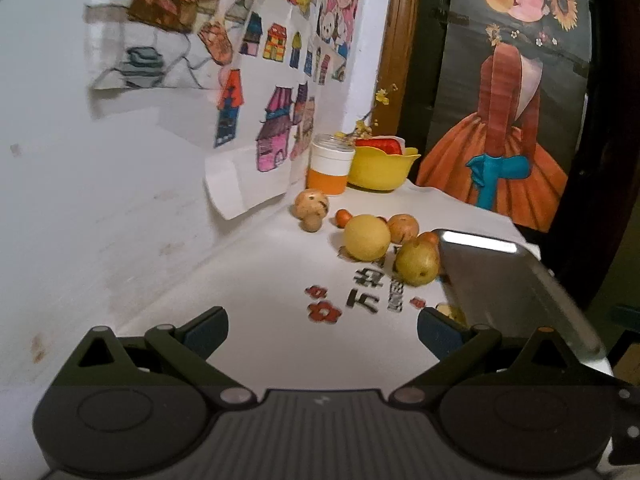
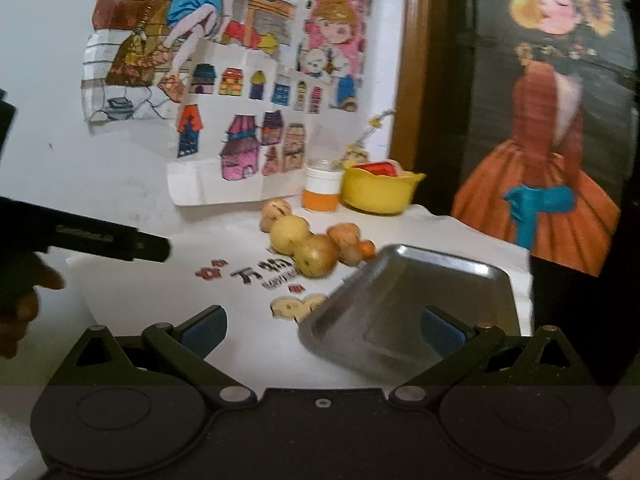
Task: Organize fruits
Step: 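Grasp the yellow round fruit with the left tool while the right tool grasps the pear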
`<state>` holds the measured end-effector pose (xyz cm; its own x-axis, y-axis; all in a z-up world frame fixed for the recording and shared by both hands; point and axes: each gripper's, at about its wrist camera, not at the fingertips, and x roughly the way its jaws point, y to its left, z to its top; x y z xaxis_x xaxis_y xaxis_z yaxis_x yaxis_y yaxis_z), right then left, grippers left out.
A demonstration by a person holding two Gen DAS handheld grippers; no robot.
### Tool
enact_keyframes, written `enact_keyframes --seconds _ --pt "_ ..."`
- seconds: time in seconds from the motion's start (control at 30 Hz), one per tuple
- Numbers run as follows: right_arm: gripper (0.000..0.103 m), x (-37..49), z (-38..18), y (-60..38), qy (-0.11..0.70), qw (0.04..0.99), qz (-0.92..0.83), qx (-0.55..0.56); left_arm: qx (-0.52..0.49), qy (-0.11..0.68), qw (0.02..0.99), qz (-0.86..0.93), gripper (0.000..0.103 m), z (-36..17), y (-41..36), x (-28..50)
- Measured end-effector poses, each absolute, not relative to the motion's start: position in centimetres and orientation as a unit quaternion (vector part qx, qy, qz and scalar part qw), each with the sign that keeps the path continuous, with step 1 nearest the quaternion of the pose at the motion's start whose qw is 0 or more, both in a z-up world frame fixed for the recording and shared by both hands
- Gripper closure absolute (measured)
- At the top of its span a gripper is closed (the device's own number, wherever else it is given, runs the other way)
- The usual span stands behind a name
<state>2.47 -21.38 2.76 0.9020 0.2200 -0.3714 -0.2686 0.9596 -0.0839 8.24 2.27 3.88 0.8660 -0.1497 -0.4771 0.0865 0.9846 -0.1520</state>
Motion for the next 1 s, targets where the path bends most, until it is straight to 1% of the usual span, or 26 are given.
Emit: enact_keyframes --seconds 0.2,0.37,0.47,0.77,1.0 --pt "0.000 6.7 5.7 -21.8 0.193 0.965 0.166 -0.065 -0.073 0.271 0.956 -0.087 0.000 4.4 2.3 12.6" --pt "0.000 9.5 6.9 -21.8 0.199 0.961 0.183 -0.065 -0.091 0.286 0.949 -0.098 0.000 4.2 2.4 15.9" --pt "0.000 10.8 6.7 -21.7 0.201 0.957 0.193 -0.075 -0.087 0.296 0.946 -0.102 0.000 3.6 1.9 17.7" --pt "0.000 15.8 4.6 -20.5 0.220 0.935 0.236 -0.149 -0.088 0.304 0.941 -0.118 0.001 2.7 -0.3 23.4" --pt "0.001 20.6 2.7 -18.4 0.250 0.903 0.290 -0.195 -0.071 0.329 0.934 -0.120 0.001 1.6 -1.7 27.4"
